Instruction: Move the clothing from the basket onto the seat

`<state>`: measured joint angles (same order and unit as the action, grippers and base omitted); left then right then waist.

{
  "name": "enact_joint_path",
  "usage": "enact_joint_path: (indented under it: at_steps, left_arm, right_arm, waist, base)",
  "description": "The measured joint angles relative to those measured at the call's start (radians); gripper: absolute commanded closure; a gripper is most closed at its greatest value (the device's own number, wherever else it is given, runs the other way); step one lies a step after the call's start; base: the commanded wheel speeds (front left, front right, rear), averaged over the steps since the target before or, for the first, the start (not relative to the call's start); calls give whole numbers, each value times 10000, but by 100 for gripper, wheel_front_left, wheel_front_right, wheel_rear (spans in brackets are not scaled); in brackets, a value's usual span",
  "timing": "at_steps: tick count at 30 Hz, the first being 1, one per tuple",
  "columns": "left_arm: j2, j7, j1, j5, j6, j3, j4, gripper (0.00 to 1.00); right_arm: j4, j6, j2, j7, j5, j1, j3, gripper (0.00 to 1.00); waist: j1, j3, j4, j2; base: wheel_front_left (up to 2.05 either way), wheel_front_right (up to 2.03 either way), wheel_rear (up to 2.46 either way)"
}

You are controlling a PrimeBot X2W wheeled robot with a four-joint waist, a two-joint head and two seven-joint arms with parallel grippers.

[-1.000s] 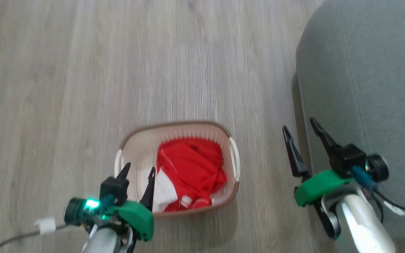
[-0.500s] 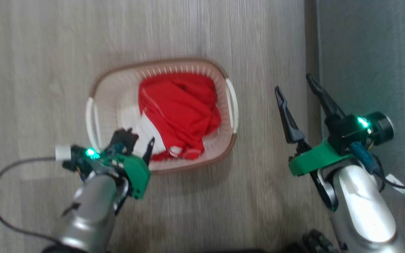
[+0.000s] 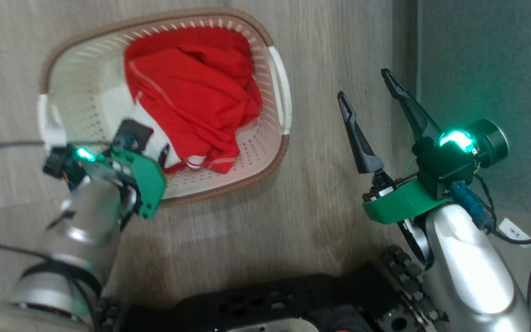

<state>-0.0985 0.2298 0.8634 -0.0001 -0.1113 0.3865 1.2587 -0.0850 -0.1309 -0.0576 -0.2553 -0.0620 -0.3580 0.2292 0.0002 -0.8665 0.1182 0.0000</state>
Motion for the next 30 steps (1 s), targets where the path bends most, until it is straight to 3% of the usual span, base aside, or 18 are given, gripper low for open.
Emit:
enact_joint_path:
  at_steps: [12, 27, 29, 30]
  left_arm:
    - [-326, -1501, 938, -368, 221, -194, 270, 0]
    - [-424, -2754, 1100, -809, 313, -284, 307, 0]
    - [-414, -2880, 1100, -909, 228, -290, 318, 100]
    - [-405, -2905, 1100, -961, 180, -288, 326, 100]
  right_arm:
    - [481, 0, 0, 0, 251, -13, 403, 0]
    - [671, 0, 0, 0, 520, 21, 711, 0]
    - [675, 0, 0, 0, 520, 21, 721, 0]
    - [679, 0, 0, 0, 520, 21, 723, 0]
  waist:
    - [-1, -1082, 770, 0]
    - [-2, -1370, 1174, 0]
    - [-2, -1382, 1161, 0]
    - [-2, -1383, 1149, 1]
  base:
    - [0, 0, 0]
    - [0, 0, 0]
    - [0, 0, 0]
    - [0, 0, 0]
